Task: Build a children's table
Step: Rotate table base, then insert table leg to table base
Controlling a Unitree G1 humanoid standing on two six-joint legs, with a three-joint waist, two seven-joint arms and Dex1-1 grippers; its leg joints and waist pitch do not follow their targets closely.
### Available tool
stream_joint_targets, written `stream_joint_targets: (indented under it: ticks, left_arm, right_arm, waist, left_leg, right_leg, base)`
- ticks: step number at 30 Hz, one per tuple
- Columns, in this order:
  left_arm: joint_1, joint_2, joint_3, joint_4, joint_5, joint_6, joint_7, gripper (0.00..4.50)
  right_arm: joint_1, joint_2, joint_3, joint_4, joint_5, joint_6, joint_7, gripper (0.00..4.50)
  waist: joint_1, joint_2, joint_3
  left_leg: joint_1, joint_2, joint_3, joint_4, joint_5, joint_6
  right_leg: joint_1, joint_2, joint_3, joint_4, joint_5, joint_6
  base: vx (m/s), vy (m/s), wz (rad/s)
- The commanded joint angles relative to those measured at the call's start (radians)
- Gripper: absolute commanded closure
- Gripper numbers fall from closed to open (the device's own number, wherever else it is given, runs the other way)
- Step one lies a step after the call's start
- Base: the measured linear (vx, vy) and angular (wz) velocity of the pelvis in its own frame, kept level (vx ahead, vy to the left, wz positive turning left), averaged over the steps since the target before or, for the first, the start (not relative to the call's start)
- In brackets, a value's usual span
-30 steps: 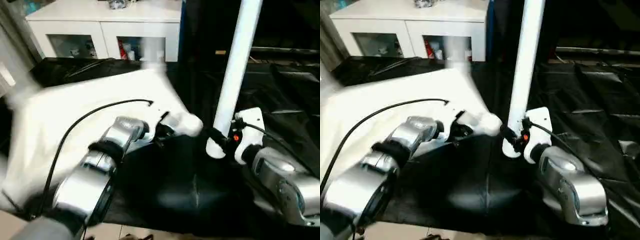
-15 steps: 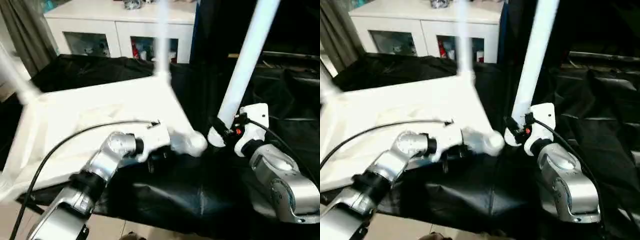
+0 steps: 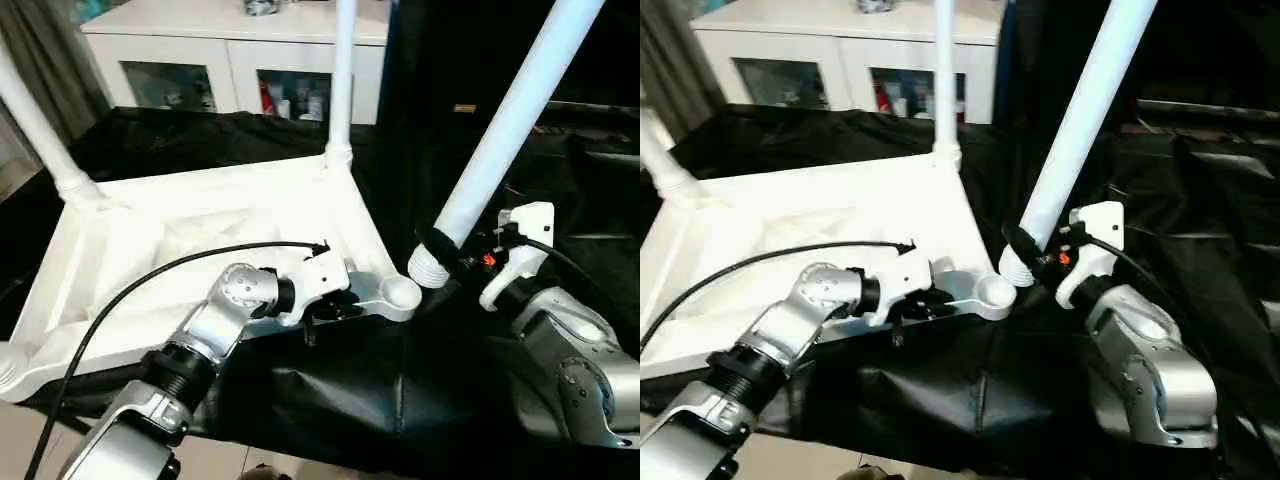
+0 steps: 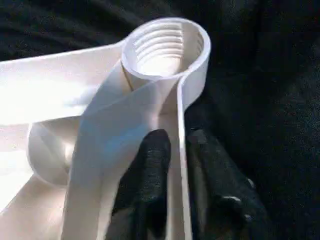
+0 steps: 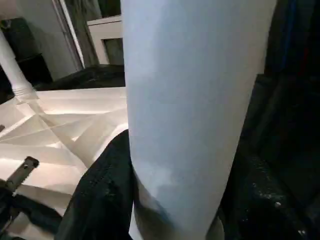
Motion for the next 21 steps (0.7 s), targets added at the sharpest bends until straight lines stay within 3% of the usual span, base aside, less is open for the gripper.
stream_joint_targets:
  ticks: [1, 4, 11, 21]
  left_arm:
    - [-0.004, 0.016, 0.004, -0.016, 0.008, 0.019, -0.015, 3.45]
    - [-0.007, 0.028, 0.008, -0.013, 0.014, 0.031, -0.01, 3.45]
    - [-0.002, 0.052, 0.011, -0.025, 0.005, 0.045, -0.018, 3.45]
    - [0.008, 0.054, 0.038, -0.017, -0.032, 0.043, -0.032, 4.25]
  right_arm:
    - [-0.003, -0.007, -0.014, 0.002, 0.013, -0.017, 0.015, 2.62]
    - [-0.007, -0.009, -0.011, 0.004, 0.014, -0.019, 0.022, 2.62]
    - [-0.002, -0.009, -0.003, -0.003, 0.015, -0.018, 0.032, 2.62]
    - [-0.007, -0.007, 0.016, 0.011, 0.004, -0.023, 0.043, 2.62]
  waist:
    - [-0.001, -0.014, -0.052]
    - [-0.01, -0.01, -0.05]
    - [-0.012, -0.014, -0.05]
    - [-0.013, -0.018, -0.046]
  left_leg:
    - [0.021, 0.1, -0.06, -0.083, -0.285, 0.017]
    - [0.024, 0.1, -0.063, -0.084, -0.314, 0.009]
    - [0.025, 0.099, -0.062, -0.084, -0.321, 0.007]
    - [0.025, 0.102, -0.063, -0.087, -0.333, 0.002]
  right_leg:
    - [0.029, -0.129, 0.075, -0.097, -0.463, -0.08]
    - [0.026, -0.128, 0.072, -0.102, -0.498, -0.072]
    - [0.024, -0.129, 0.073, -0.105, -0.514, -0.069]
    - [0.021, -0.13, 0.075, -0.105, -0.519, -0.072]
  base:
    - [0.0, 0.0, 0.0]
    - [0.0, 0.0, 0.0]
    - [0.0, 0.0, 0.0]
    - [0.0, 0.0, 0.0]
